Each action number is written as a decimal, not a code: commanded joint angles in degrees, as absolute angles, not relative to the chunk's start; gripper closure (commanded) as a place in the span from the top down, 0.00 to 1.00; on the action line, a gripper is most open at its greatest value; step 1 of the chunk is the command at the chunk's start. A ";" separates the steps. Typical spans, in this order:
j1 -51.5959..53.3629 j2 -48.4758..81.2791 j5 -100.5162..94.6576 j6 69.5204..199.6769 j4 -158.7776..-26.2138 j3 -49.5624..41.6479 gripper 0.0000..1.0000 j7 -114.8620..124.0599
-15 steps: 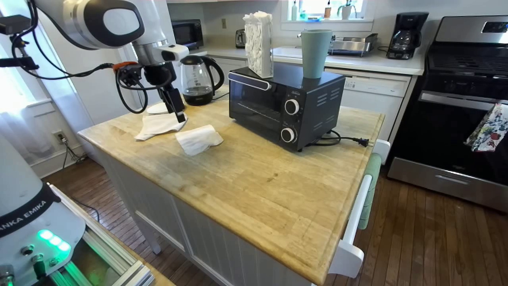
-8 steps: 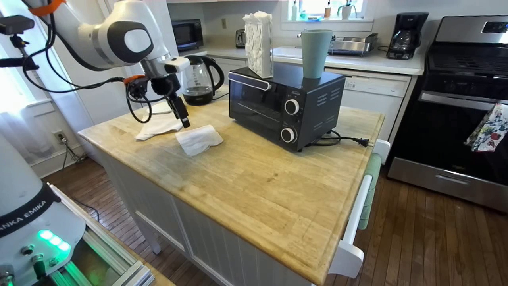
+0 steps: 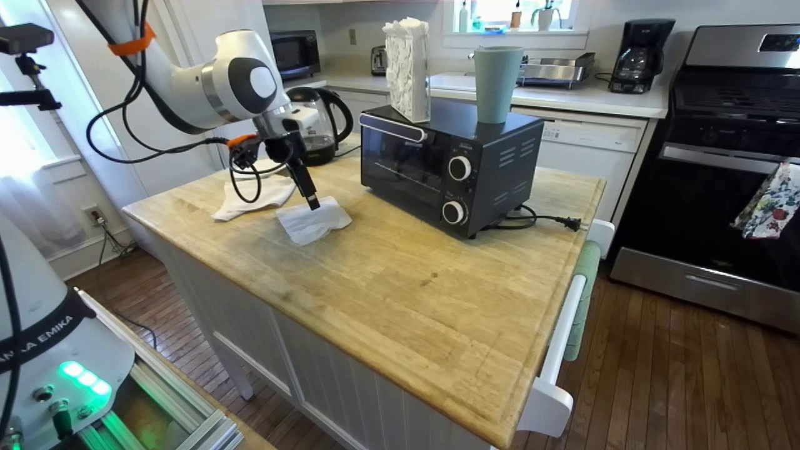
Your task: Put the paper towel in between the microwave and kettle
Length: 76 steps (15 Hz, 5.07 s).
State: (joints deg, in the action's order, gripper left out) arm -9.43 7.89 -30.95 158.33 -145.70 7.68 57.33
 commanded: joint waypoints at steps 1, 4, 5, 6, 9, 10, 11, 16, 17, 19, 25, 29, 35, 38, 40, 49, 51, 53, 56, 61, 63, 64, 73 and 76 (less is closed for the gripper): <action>-8.73 14.13 -32.49 157.75 -140.55 6.70 1.00 60.78; -9.27 17.23 -30.41 157.87 -138.29 6.93 0.74 59.56; -3.16 17.59 -26.76 158.27 -137.95 1.15 0.71 56.96; -2.39 18.02 -25.69 158.23 -137.62 0.42 0.69 56.63; 0.78 18.11 -20.79 158.09 -137.01 -1.87 0.46 54.65; 1.34 17.92 -18.92 158.34 -137.07 -2.02 0.40 53.55; 1.69 17.78 -16.79 158.63 -137.16 -1.85 0.34 52.24; 1.56 16.84 -4.62 162.59 -137.34 0.86 0.01 45.46; 1.14 16.71 -1.04 164.17 -137.49 2.04 0.00 43.27; 0.50 16.61 6.58 168.76 -137.45 4.63 0.00 39.34; -5.03 18.68 22.04 183.43 -133.95 15.12 0.00 32.97; -8.22 21.10 20.61 191.26 -131.72 17.54 0.00 35.33; -9.60 21.60 19.86 191.66 -131.55 17.26 0.02 35.44; -10.35 22.19 19.86 191.66 -131.03 18.10 0.02 35.44; -10.35 22.19 19.86 191.66 -131.01 18.19 0.02 35.44; 9.47 32.72 34.44 201.86 -118.57 4.43 0.00 40.03; 13.17 34.99 37.90 203.00 -115.69 1.31 0.00 39.59; 16.17 37.05 41.04 203.29 -112.95 -1.61 0.00 39.34; 20.05 39.16 45.13 202.30 -109.85 -5.88 0.27 39.02; 25.55 40.77 51.05 200.17 -107.15 -12.69 0.54 38.21; 27.60 40.28 52.95 197.93 -107.13 -15.52 0.68 37.90; 28.46 39.73 53.46 196.20 -107.30 -16.78 0.74 37.95; 45.34 29.44 43.17 168.98 -117.83 -42.80 1.00 38.70; 49.65 24.37 35.08 156.23 -118.88 -50.33 1.00 36.90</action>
State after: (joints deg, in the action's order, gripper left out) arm 45.29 31.40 41.95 165.91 -115.17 -44.42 37.84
